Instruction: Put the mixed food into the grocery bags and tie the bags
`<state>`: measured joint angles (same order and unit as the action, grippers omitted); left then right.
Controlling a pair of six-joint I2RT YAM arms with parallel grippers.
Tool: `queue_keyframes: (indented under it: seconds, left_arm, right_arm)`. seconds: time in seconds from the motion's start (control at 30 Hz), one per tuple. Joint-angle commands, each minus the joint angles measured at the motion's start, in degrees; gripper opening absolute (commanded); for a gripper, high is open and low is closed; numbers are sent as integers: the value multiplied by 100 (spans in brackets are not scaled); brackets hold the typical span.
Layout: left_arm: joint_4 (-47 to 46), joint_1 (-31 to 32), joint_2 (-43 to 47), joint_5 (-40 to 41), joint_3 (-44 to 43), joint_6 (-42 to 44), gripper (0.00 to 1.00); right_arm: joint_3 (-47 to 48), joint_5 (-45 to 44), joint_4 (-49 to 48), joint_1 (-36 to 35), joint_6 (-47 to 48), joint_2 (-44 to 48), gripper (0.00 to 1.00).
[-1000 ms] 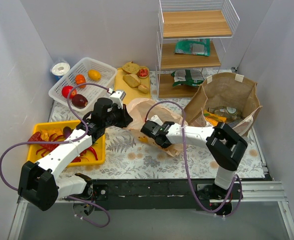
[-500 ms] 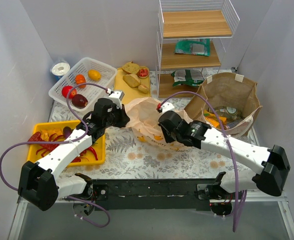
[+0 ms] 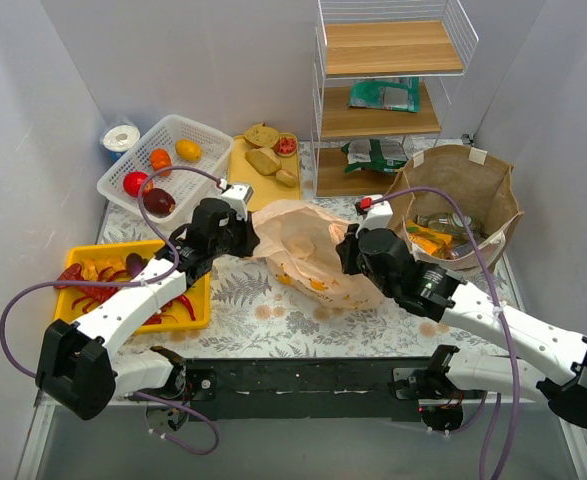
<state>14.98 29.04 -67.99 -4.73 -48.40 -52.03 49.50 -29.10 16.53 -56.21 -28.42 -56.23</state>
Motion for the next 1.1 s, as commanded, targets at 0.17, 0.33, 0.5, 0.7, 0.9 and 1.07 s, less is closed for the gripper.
queue_keyframes:
  seconds: [0.17, 0.33, 0.5, 0.7, 0.9, 1.07]
  left_arm:
    - [189, 436, -223, 628, -134, 184, 0]
    - [453, 261, -215, 1756, -205, 211, 0]
    - [523, -434, -13, 1677, -362, 193, 0]
    - [1059, -566, -215, 1713, -819, 167, 0]
    - [1182, -566, 180, 483, -960, 0, 59]
    - [1463, -592, 663, -72, -1101, -202, 98]
  right_arm:
    - [157, -34, -976, 4, 21, -311, 1]
    - [297, -692, -811, 13, 415, 418, 1]
    - [421, -1598, -230, 153, 531, 1103, 1]
    - [-1, -1722, -19, 259, 250, 1631, 1]
    - [-414, -1230, -422, 250, 136, 1598, 1]
    - [-686, -975, -739, 250, 13, 1448, 1]
